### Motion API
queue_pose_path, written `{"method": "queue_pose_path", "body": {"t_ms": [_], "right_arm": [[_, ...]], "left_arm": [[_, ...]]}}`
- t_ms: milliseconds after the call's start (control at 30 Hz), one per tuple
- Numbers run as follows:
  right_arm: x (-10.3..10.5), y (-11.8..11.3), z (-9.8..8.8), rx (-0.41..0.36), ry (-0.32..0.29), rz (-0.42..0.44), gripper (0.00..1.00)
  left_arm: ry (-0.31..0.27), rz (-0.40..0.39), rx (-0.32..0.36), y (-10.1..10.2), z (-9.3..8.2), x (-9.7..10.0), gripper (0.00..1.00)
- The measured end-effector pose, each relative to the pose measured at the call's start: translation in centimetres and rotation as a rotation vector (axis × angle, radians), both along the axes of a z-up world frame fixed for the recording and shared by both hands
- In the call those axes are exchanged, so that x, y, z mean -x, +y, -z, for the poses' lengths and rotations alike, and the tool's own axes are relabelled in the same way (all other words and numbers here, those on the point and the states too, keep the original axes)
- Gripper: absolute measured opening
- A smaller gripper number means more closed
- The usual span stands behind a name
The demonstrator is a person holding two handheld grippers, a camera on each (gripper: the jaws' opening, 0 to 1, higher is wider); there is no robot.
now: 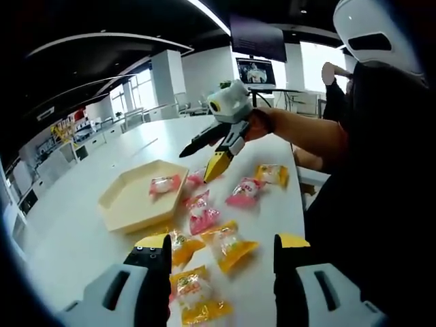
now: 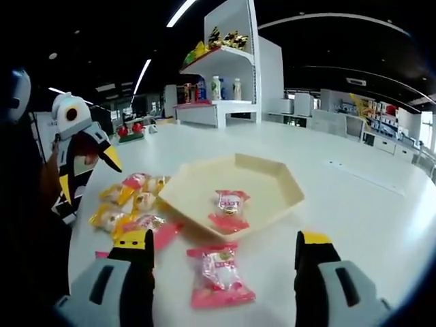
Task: Pick up the marshmallows scattered on the table and place them into the bowl on the table
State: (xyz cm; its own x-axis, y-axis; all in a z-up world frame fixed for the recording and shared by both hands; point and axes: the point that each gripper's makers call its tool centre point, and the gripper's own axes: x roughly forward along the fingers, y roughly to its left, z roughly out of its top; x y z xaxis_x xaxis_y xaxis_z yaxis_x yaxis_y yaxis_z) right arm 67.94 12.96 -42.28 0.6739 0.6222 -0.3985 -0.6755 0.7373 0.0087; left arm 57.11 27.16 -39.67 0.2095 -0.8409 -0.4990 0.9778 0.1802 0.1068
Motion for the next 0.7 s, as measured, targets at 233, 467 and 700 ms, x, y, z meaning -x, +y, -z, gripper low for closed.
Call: {"method": "queue_pose_path", "body": {"t_ms": [233, 467, 700], "right_arm": [[0.1, -0.5, 0.7, 0.031, 0.013, 0.011, 0.81], [0.4, -0.4, 1.6, 0.046, 0.038, -0.003, 0.8], [0.5, -0.4, 1.7, 0.041, 0.043, -0.003, 0.79]], "left_arm": [[0.002, -0.002, -0.002, 0.2, 0.2, 0.0, 0.6], [0.002, -0.003, 0.001, 0.2, 0.1, 0.0, 0.6], [0.001, -0.001, 0.0, 0.1, 0.1, 0.1, 0.6]]}}
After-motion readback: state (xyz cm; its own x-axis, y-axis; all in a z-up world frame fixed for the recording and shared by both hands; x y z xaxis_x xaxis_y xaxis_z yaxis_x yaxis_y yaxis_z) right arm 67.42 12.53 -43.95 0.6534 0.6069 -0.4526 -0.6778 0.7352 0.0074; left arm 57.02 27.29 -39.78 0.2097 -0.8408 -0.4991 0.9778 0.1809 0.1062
